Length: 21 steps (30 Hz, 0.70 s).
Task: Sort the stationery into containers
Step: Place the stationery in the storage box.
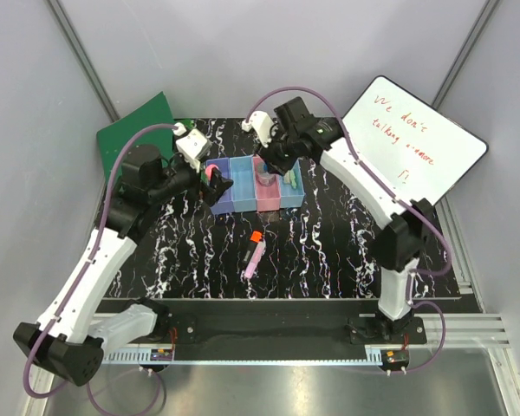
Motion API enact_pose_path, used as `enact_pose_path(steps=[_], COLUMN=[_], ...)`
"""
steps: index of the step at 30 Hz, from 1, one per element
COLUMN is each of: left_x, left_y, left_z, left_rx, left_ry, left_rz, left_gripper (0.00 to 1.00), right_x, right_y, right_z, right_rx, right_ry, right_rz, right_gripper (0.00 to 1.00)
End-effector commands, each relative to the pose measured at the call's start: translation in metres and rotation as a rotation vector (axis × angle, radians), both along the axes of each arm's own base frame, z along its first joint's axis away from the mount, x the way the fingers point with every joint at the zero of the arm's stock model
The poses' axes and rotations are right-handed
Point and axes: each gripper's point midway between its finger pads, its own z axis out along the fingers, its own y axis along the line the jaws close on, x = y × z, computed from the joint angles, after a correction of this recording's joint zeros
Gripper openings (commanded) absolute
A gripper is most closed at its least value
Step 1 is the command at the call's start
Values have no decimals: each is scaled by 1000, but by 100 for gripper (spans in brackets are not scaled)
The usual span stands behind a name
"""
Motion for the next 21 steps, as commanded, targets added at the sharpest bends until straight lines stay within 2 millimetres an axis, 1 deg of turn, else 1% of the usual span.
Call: enact_pose_path(steps=[1,2,3,4,5,6,9,11,14,17,21], left_x=[-2,-2,-3,-3,-3,-3,-4,-4,-5,-6,-7], left_y=[11,12,12,13,13,13,12,13,13,14,14], left_z=[22,22,21,21,20,20,20,21,23,25,25], left_rx=[-4,-6,-7,-10,-14,-19,-31,-30,-28,-30,-38], left_ry=[-67,-67,-63,-62,-58,-54,-52,-56,-65,-70,-72], left_rz=[47,51,56,62,65,68,64,65,64,65,67], left_gripper=[99,99,99,99,99,99,99,99,99,99,99], right_x=[-31,-28,-28,-29,-26,-26,-20,-12,-6,0,13], right_y=[10,13,14,14,15,14,17,13,8,4,1], right_z=[-18,-32,-37,-31,-47,-45,-56,-64,-75,-84,-92], right_rx=[-20,-39,-50,-55,-78,-85,-101,-133,-176,-203,-224], right_ry=[203,239,260,273,312,320,327,307,294,294,273], right_rz=[112,110,116,119,106,104,101,92,94,88,68], right_gripper=[0,0,0,0,0,0,0,0,0,0,0])
